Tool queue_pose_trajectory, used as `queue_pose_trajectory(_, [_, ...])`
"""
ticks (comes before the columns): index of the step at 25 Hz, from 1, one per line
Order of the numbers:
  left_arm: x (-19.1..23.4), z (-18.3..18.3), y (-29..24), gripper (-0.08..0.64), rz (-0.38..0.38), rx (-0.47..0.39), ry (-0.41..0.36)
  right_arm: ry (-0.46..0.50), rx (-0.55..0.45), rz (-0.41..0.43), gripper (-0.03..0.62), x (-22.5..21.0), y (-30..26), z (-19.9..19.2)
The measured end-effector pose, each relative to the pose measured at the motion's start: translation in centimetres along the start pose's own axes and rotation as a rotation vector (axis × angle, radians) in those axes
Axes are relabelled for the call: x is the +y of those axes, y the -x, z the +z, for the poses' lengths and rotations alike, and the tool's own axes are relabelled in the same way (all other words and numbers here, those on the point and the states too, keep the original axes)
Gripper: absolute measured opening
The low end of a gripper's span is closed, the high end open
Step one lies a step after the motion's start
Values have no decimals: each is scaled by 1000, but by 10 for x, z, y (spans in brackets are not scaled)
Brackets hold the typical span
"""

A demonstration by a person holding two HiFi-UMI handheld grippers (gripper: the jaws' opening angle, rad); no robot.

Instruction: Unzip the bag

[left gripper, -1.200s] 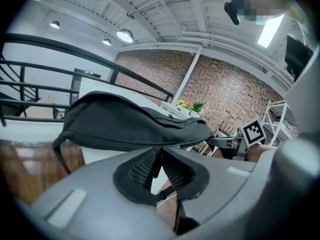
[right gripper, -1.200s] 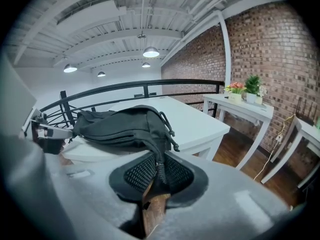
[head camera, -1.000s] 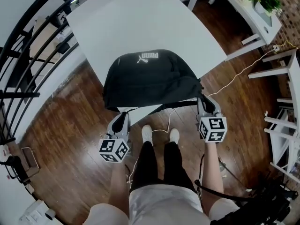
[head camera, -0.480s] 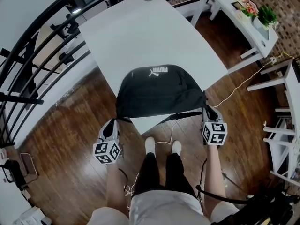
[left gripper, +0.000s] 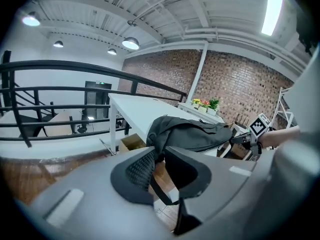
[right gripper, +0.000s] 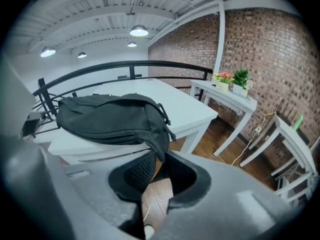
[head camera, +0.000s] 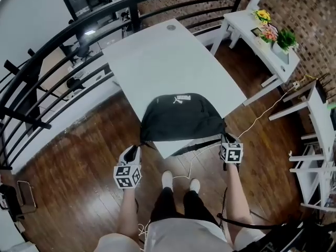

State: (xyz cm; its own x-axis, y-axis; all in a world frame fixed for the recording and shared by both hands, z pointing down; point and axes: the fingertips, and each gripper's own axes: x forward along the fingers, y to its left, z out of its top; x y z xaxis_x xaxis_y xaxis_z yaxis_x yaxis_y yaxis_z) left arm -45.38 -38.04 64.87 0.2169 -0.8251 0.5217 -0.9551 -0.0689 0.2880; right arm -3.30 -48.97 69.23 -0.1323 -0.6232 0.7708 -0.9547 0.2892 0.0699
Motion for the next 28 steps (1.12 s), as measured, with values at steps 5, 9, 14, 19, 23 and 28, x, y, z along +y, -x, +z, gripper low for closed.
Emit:
queue_pose_trajectory(5, [11, 9, 19, 75, 29, -38, 1, 7, 41, -19, 48, -4, 15, -21])
queue_pose_trajectory(9, [5, 20, 49, 40, 60, -100, -7, -39, -43, 26, -8, 2, 56, -21])
queue_pose_trajectory(14, [-68, 32, 96, 18, 34, -209, -54, -97, -243, 169, -8, 26, 138, -17])
queue_pose_trajectory(19, [-213, 25, 171, 18, -46, -338, -134, -80, -464, 333, -8, 46, 258, -46])
queue_pose_trajectory(23, [-333, -2, 254, 18, -117, -438, -171, -38, -611, 404, -9, 47, 368, -84])
queue_pose_trajectory(28, [-433, -12, 335, 18, -152, -530, -248, -37, -694, 419, -9, 32, 472, -111])
